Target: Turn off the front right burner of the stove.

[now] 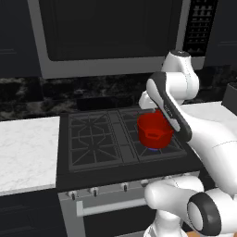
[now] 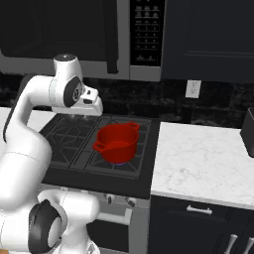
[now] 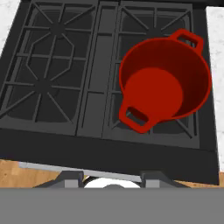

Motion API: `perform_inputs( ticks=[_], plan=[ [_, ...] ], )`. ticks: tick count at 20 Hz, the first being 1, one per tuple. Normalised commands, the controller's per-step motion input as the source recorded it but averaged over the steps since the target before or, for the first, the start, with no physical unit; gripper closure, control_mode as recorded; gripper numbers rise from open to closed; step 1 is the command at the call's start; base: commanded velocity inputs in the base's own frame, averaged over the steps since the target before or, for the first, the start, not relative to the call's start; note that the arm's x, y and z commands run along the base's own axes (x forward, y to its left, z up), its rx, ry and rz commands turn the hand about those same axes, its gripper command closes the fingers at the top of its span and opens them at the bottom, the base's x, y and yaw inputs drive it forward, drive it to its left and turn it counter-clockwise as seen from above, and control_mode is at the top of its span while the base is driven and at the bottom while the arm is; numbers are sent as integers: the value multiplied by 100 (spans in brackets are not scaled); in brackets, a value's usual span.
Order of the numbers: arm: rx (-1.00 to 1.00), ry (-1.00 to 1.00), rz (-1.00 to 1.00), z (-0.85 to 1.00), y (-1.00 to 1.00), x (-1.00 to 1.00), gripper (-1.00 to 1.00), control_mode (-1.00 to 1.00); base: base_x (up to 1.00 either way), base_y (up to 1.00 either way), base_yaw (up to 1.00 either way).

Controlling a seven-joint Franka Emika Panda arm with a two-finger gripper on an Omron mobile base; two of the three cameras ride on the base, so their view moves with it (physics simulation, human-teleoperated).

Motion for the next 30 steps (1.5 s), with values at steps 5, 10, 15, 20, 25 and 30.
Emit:
perform_inputs(
  ticks=[5, 10, 15, 20, 25, 30],
  plan=[
    [0, 0, 0, 0, -9, -40, -100, -100, 0, 0, 0],
    [0, 0, -2, -14, -31, -87, -100, -100, 0, 0, 0],
    [3, 0, -19, -38, -80, -100, -100, -100, 0, 0, 0],
    [0, 0, -25, -69, -98, -100, -100, -100, 0, 0, 0],
    [-1, -29, -5, -63, -100, -93, -100, -100, 0, 0, 0],
    [-9, -83, 26, -29, -88, -88, -100, -100, 0, 0, 0]
  ],
)
